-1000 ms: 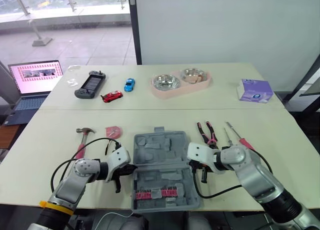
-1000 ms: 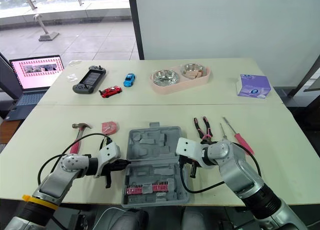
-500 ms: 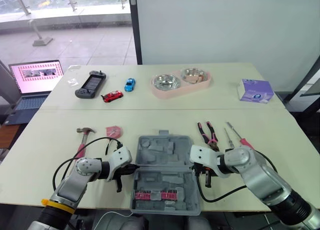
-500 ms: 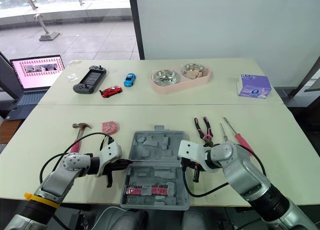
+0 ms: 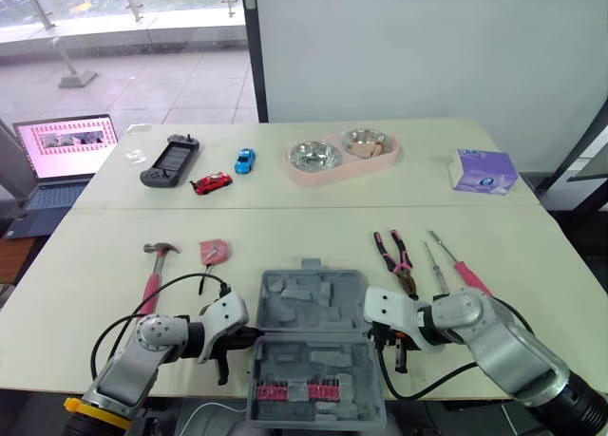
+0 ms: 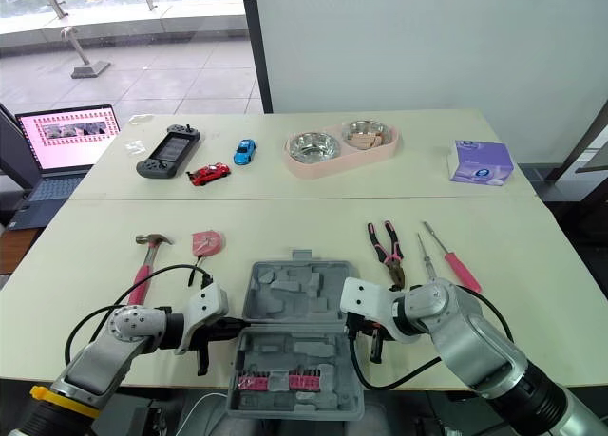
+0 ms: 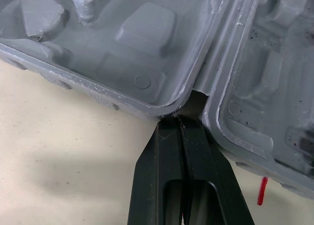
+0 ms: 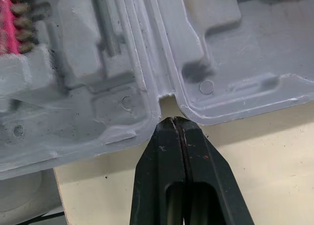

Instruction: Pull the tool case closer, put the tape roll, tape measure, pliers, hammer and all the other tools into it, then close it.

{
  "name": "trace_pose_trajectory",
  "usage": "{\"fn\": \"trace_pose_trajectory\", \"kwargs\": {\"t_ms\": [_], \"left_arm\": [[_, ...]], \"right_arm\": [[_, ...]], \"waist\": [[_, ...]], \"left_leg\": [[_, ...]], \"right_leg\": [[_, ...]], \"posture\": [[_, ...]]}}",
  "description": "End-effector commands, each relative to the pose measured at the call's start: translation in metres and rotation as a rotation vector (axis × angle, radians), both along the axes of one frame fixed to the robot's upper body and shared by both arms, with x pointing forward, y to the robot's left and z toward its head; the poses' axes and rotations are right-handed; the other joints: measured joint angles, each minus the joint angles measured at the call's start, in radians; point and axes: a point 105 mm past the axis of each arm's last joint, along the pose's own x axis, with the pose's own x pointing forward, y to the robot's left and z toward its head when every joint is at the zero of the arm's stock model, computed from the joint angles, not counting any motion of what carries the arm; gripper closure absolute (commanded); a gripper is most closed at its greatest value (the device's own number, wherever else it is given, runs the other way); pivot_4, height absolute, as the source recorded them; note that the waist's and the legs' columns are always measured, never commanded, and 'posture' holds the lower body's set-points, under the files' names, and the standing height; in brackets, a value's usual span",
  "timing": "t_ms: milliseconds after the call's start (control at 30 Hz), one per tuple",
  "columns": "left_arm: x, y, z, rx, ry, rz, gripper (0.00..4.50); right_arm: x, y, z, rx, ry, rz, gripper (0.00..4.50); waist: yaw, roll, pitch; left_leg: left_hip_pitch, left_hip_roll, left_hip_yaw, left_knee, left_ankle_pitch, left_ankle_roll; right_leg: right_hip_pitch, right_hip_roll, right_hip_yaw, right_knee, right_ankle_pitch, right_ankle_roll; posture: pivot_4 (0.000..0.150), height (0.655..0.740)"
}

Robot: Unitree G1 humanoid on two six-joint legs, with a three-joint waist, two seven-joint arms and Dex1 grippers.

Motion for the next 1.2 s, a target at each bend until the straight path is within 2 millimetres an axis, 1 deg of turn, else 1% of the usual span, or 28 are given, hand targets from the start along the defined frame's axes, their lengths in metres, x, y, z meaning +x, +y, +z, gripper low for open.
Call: {"fn": "trace_pose_trajectory", "kwargs": {"t_ms": [33,300,400,633,800,900,967,1000,1033,1067,1100,1133,1167,1200], "left_arm": [[-0.010,0.004,-0.012,0.024,0.055,-0.004,4.50],[-0.012,0.006,-0.013,0.031,0.054,-0.001,4.50],[-0.011,0.008,-0.012,0.033,0.051,0.009,4.50],[-0.004,0.034,-0.005,0.086,0.024,0.066,4.50],[-0.007,0.051,0.006,0.079,0.004,0.108,4.50],[-0.005,0.070,0.028,0.032,-0.040,0.182,4.50],[-0.004,0.086,0.049,-0.029,-0.075,0.247,4.50],[-0.001,0.109,0.065,-0.072,-0.096,0.334,4.50],[-0.001,0.125,0.077,-0.103,-0.113,0.391,4.50],[-0.003,0.152,0.085,-0.104,-0.126,0.480,4.50],[-0.006,0.169,0.091,-0.103,-0.133,0.536,4.50],[-0.011,0.194,0.093,-0.091,-0.139,0.618,4.50],[-0.017,0.218,0.096,-0.090,-0.149,0.704,4.24],[-0.025,0.240,0.095,-0.068,-0.154,0.778,3.97]], "right_arm": [[-0.005,0.005,0.006,0.013,-0.015,0.039,4.48],[-0.004,0.003,0.006,0.003,-0.019,0.036,4.48],[-0.003,-0.001,0.006,-0.005,-0.025,0.025,4.48],[0.011,-0.024,0.014,-0.052,-0.083,-0.037,4.48],[0.017,-0.036,0.028,-0.009,-0.139,-0.062,4.48],[0.013,-0.052,0.042,0.062,-0.186,-0.082,4.48],[0.010,-0.068,0.051,0.115,-0.220,-0.135,4.48],[0.012,-0.084,0.060,0.184,-0.255,-0.214,4.48],[0.011,-0.097,0.067,0.232,-0.281,-0.268,4.48],[0.011,-0.119,0.074,0.271,-0.317,-0.344,4.48],[0.009,-0.133,0.078,0.294,-0.343,-0.390,4.48],[0.006,-0.156,0.081,0.285,-0.366,-0.442,4.48],[0.003,-0.178,0.083,0.272,-0.391,-0.497,4.25],[0.000,-0.200,0.083,0.256,-0.407,-0.553,3.98]], "waist": [[0.000,0.000,0.000],[0.000,0.000,0.000],[0.000,0.000,0.000],[-0.003,0.000,0.000],[-0.002,-0.001,0.000],[0.002,-0.002,0.001],[0.006,-0.005,0.003],[0.010,-0.006,0.004],[0.015,-0.007,0.005],[0.020,-0.009,0.006],[0.020,-0.009,0.006],[0.019,-0.008,0.006],[0.019,-0.008,0.006],[0.018,-0.007,0.007]], "left_leg": [[0.000,0.000,0.000,0.000,0.000,0.000],[0.000,0.000,0.000,0.000,0.000,0.000],[0.000,0.000,0.000,0.000,0.000,0.000],[0.000,0.002,0.001,0.000,0.000,0.000],[0.000,0.003,0.002,-0.001,0.000,0.000],[-0.002,0.004,0.002,-0.001,0.000,0.000],[-0.003,0.004,0.002,-0.001,0.000,0.000],[-0.003,0.004,0.002,-0.001,0.000,0.000],[-0.002,0.004,0.003,-0.001,0.000,0.000],[-0.002,0.004,0.002,0.000,0.000,0.000],[-0.002,0.004,0.002,0.000,0.000,0.000],[-0.001,0.005,0.003,-0.001,0.000,0.000],[-0.001,0.005,0.004,-0.001,0.000,0.000],[0.000,0.005,0.004,-0.001,0.000,0.001]], "right_leg": [[0.000,0.000,0.000,0.000,0.000,0.000],[0.000,0.000,0.000,0.000,0.000,0.000],[0.000,0.000,0.000,0.000,0.000,0.000],[0.000,0.001,0.000,0.000,0.000,0.000],[-0.002,0.001,0.000,0.000,0.000,0.000],[-0.002,0.001,0.000,-0.001,0.000,0.000],[-0.002,0.001,0.000,-0.002,0.000,0.000],[-0.002,0.001,-0.001,-0.002,0.000,-0.001],[-0.002,0.001,-0.001,-0.003,0.001,-0.001],[-0.002,0.002,-0.001,-0.003,0.001,-0.001],[-0.001,0.002,-0.001,-0.003,0.001,-0.002],[-0.001,0.003,-0.001,-0.004,0.001,-0.002],[0.000,0.003,-0.001,-0.006,0.002,-0.003],[0.001,0.003,-0.001,-0.007,0.002,-0.003]], "posture": [[0.150,0.7360],[0.150,0.7360],[0.150,0.7360],[0.150,0.7360],[0.150,0.7360],[0.150,0.7360],[0.150,0.7360],[0.150,0.7360],[0.150,0.7360],[0.150,0.7360],[0.150,0.7360],[0.150,0.7360],[0.150,0.7360],[0.150,0.7360]]}}
